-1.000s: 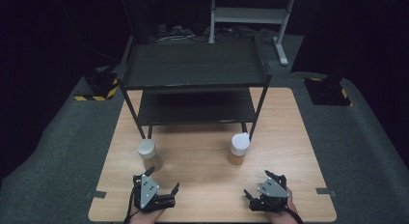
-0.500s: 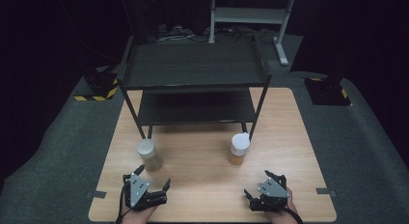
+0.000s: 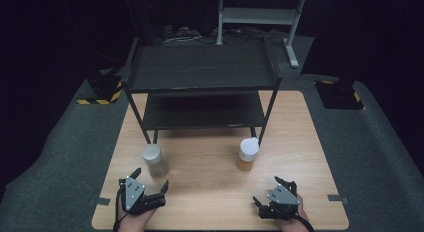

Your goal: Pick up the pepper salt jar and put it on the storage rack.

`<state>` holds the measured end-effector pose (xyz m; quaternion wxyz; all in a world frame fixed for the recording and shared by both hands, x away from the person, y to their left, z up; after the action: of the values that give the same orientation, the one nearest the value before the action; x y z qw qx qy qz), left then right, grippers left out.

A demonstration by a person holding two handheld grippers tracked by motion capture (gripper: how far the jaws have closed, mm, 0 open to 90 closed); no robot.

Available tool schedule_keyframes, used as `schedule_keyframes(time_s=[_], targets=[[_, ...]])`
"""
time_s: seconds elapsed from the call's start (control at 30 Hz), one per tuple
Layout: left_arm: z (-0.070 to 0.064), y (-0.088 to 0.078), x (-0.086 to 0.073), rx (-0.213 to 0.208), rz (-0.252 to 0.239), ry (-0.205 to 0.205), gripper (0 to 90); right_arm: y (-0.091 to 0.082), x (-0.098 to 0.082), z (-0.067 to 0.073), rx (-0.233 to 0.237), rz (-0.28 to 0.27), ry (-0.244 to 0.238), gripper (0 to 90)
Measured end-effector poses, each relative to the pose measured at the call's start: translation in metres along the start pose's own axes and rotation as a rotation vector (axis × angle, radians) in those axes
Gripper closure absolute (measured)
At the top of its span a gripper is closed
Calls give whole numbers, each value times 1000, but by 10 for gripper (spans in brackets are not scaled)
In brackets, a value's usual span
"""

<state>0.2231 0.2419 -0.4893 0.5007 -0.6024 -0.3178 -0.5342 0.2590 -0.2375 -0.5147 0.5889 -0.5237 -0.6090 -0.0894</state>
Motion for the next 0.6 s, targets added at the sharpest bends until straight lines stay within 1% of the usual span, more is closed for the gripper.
schedule_keyframes(time_s=[0.23,0.37,0.47,0.53,0.6], targets=[[5,6,4,18,-4,-15,5,0,0,-1,-1,-4,8,0],[9,11,6,21,2,-9,5,0,0,0,-2,-3,5,0],[12,16,5,24,2,-26,5,0,0,0,-2,-3,8,0],[13,19,5,28,4,-26,5,0,0,-1,-2,-3,10,0],[15,22,4,26,1,-42,5,0,0,-1,-1,-3,10,0]])
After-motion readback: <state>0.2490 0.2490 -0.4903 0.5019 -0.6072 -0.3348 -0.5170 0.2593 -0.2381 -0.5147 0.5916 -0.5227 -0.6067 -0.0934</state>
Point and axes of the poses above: each handheld gripper's, and its own axes: y roughly forward along the jaws, x roughly out of its top, z roughly to its left, the point moved 9 cm from there along y, roughly forward along the jaws, and after that the axes turned 1 degree about -z, right-handed, at the moved point
